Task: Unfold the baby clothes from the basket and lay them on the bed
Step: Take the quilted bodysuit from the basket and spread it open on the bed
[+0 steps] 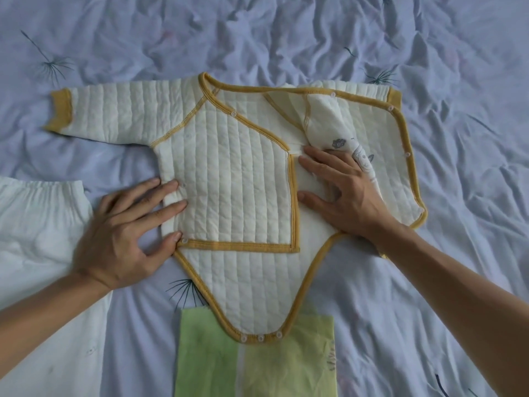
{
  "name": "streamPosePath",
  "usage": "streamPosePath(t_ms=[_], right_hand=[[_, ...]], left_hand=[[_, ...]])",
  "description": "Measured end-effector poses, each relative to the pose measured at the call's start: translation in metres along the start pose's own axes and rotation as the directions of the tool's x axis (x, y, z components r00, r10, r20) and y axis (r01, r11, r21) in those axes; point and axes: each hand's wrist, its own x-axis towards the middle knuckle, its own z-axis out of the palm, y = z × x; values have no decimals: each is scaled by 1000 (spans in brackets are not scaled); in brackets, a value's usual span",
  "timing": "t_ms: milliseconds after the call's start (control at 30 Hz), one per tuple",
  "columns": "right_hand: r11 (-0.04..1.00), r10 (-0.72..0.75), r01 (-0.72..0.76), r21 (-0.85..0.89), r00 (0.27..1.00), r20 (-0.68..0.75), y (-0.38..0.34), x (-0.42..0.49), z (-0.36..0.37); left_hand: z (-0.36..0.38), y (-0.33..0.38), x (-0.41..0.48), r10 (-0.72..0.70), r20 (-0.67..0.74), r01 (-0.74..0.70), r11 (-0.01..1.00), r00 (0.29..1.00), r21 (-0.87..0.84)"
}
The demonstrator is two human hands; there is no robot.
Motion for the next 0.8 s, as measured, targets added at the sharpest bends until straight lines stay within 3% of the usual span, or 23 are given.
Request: streamPosePath(t_ms=[233, 400, 567, 800], right_hand=[[994, -96, 89, -68, 989, -110, 6, -1, 11], [988, -131, 117, -101, 980, -149, 13, -1, 18], [987, -143, 128, -97, 976, -162, 13, -1, 18], [987, -145, 128, -97, 969, -200, 13, -1, 20]], left_hand=[[-20, 16, 10, -26, 77, 27, 1000, 997, -10], [-29, 75, 54, -189, -23, 189, 982, 982, 20], [2, 157, 118, -270, 172, 308, 917, 947, -255], [18, 155, 154, -199, 374, 279, 945, 906, -171]])
